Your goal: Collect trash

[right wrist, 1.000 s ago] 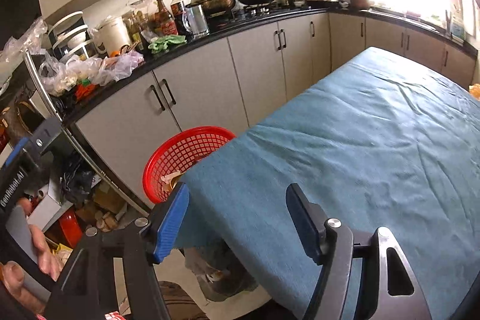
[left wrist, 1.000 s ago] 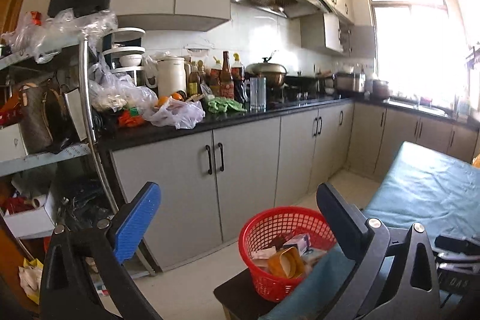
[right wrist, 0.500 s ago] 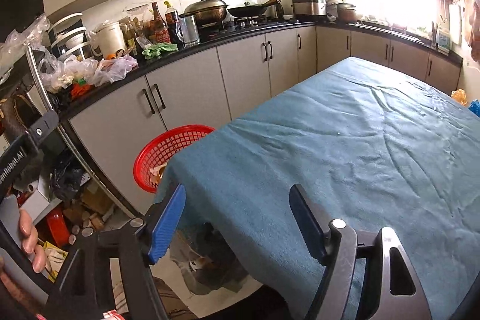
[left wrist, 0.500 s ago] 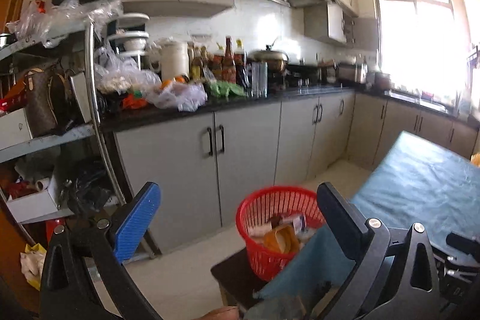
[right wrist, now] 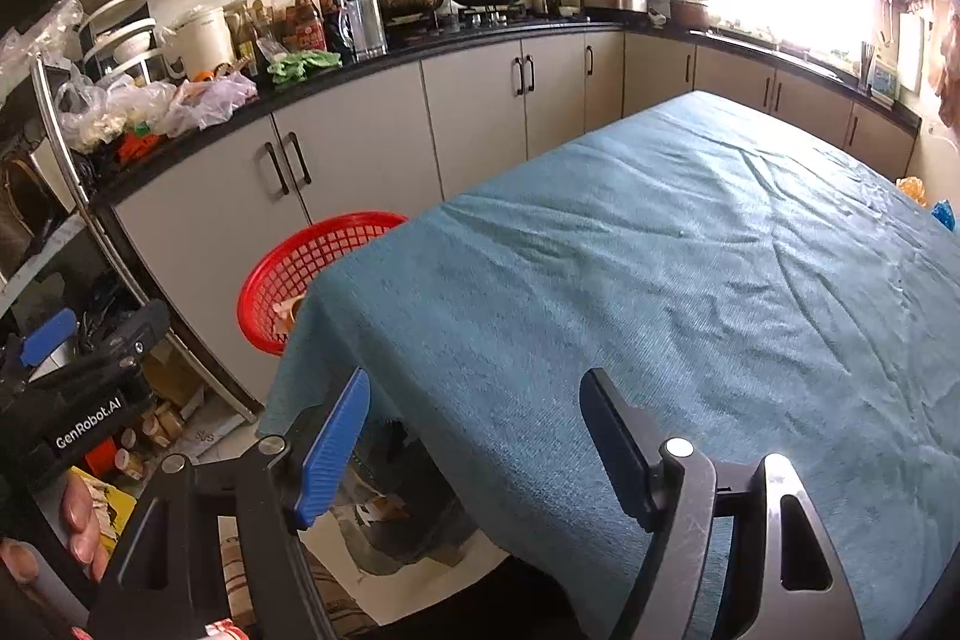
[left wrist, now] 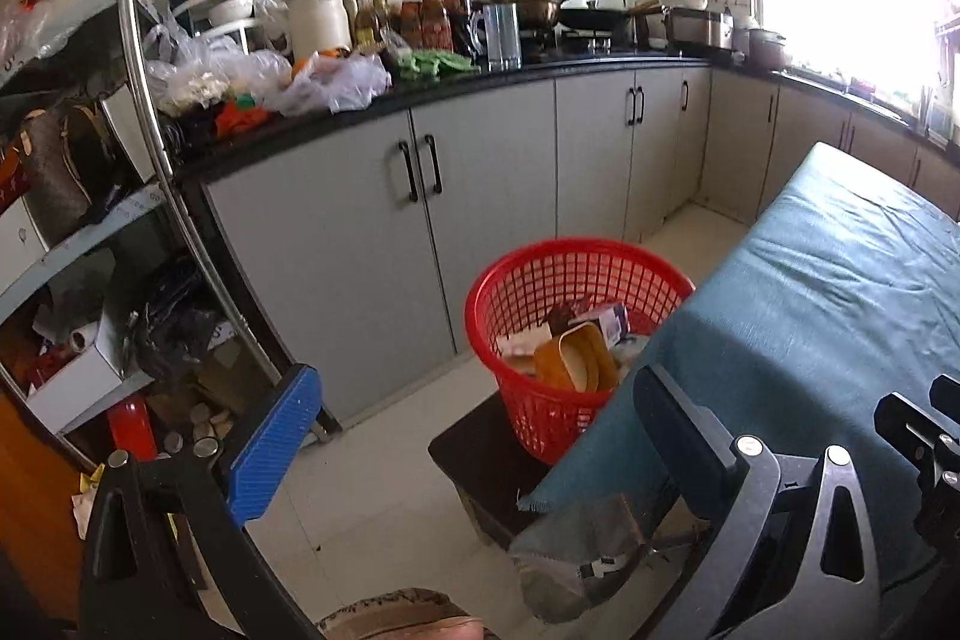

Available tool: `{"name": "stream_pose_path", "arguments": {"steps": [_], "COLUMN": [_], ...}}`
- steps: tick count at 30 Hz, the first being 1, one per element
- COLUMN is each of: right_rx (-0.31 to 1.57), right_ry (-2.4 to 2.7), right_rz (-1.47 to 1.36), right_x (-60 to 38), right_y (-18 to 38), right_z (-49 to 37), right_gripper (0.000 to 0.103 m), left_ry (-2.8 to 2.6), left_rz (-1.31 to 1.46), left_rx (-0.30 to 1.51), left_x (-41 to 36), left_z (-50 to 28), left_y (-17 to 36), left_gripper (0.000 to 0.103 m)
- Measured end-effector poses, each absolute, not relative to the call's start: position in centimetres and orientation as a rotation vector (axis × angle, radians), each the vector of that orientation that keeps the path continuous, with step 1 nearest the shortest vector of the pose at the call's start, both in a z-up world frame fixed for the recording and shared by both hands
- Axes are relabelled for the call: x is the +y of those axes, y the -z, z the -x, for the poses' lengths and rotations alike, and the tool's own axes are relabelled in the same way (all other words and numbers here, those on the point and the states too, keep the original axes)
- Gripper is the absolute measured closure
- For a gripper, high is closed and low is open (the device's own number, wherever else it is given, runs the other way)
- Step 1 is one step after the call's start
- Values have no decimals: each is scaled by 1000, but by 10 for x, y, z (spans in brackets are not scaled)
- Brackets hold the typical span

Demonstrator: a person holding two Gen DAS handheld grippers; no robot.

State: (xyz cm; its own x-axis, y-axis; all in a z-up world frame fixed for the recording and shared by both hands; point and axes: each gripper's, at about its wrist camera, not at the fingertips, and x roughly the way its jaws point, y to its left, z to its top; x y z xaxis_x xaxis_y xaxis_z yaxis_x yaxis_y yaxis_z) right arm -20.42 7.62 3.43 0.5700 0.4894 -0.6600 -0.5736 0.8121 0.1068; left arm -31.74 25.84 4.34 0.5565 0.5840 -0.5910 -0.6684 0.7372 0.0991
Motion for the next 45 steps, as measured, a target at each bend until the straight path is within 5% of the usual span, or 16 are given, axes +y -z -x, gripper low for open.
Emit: {"name": "stream_pose_path", "arguments": {"steps": [45], "right_rx": [741], "right_ry": [-629], "right_rz": [195], "right_x": [112], "right_y": [-24], "right_z": [213], "right_gripper": [25], "left_ry": [-715], "left_rz": [227], "left_rx": [761], "left_x": [284], "left_z": [311], "left_y": [-11], "left_gripper": [0]}}
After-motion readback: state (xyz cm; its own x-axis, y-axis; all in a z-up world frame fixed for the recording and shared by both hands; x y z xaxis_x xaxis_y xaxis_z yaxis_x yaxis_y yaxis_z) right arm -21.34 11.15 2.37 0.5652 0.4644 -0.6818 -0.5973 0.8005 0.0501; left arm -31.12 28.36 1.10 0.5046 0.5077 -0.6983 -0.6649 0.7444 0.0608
